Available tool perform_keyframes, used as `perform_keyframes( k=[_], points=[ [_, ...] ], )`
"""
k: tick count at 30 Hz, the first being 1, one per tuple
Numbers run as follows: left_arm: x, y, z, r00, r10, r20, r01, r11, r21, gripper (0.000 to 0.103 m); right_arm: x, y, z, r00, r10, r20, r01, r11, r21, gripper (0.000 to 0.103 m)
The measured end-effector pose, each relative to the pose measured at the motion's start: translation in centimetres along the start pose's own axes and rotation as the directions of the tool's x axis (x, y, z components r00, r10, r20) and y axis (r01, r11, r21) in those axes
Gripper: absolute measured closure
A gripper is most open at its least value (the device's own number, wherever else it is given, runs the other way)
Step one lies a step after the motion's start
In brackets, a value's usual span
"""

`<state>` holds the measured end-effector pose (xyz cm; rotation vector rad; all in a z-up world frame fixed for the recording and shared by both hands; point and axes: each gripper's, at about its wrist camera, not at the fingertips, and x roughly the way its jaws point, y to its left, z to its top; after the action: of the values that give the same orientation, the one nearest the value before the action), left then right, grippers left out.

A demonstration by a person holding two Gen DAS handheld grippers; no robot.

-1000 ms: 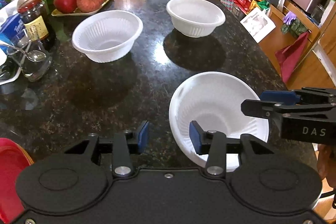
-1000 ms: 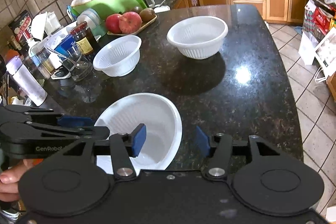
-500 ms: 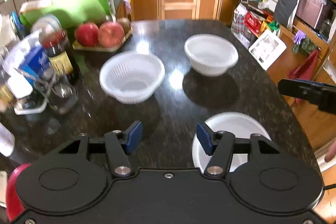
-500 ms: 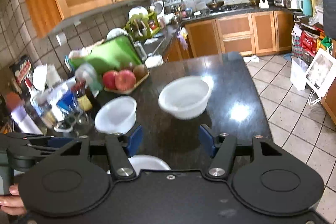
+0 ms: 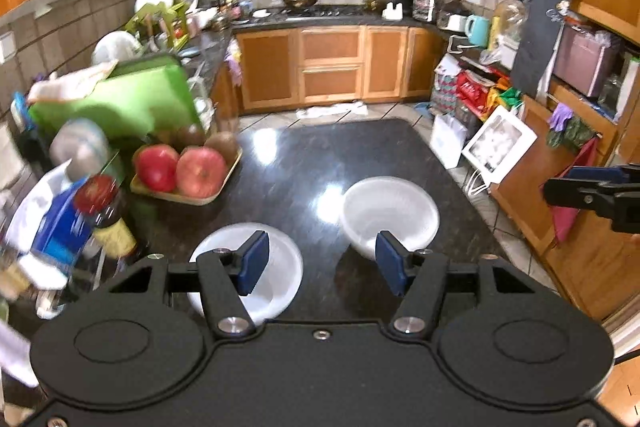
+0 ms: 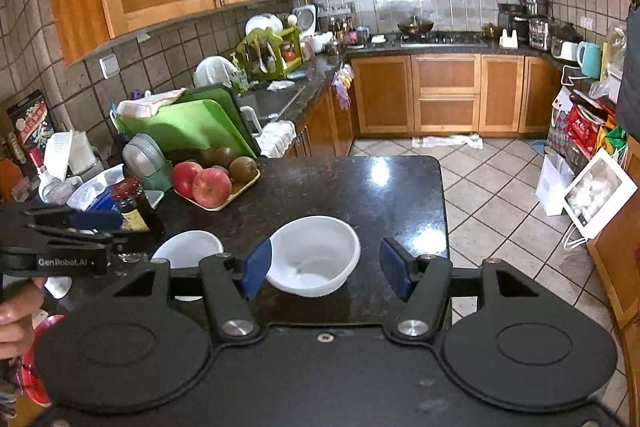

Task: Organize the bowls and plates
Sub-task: 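Lower the white bowl into the other white bowl and open both grippers, then close both grippers on the rim of the nested white bowls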

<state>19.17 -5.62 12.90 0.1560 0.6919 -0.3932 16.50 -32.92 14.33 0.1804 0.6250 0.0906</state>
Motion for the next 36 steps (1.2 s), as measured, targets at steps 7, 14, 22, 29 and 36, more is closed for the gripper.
perform_keyframes(
  k=[7,14,22,29,36],
  points=[
    [3.1,-1.4,2.0,1.000,-0.002,-0.026,0.002,1.000,0.017,0.040,4.6,-2.3,2.0,0.992,0.002,-0.128,0.006,0.998,0.058,0.040],
    [7.8,-2.3,2.8,0.993,-0.012,-0.115,0.015,1.000,0.022,0.040,10.1,-3.0,2.3,0.975,0.001,-0.222,0.012,0.998,0.058,0.041],
    [13.4,-2.3,2.4,0.968,-0.007,-0.251,0.003,1.000,-0.016,0.041,15.8,-3.3,1.4,0.951,-0.001,-0.308,0.020,0.998,0.057,0.042],
    [15.8,-2.1,2.0,0.952,0.002,-0.307,-0.014,0.999,-0.035,0.044,18.2,-3.9,0.6,0.938,-0.002,-0.348,0.027,0.997,0.066,0.045],
    [16.5,-2.7,2.0,0.946,0.000,-0.324,-0.009,1.000,-0.027,0.044,19.4,-3.5,0.4,0.935,-0.001,-0.355,0.021,0.998,0.053,0.051]
  ],
)
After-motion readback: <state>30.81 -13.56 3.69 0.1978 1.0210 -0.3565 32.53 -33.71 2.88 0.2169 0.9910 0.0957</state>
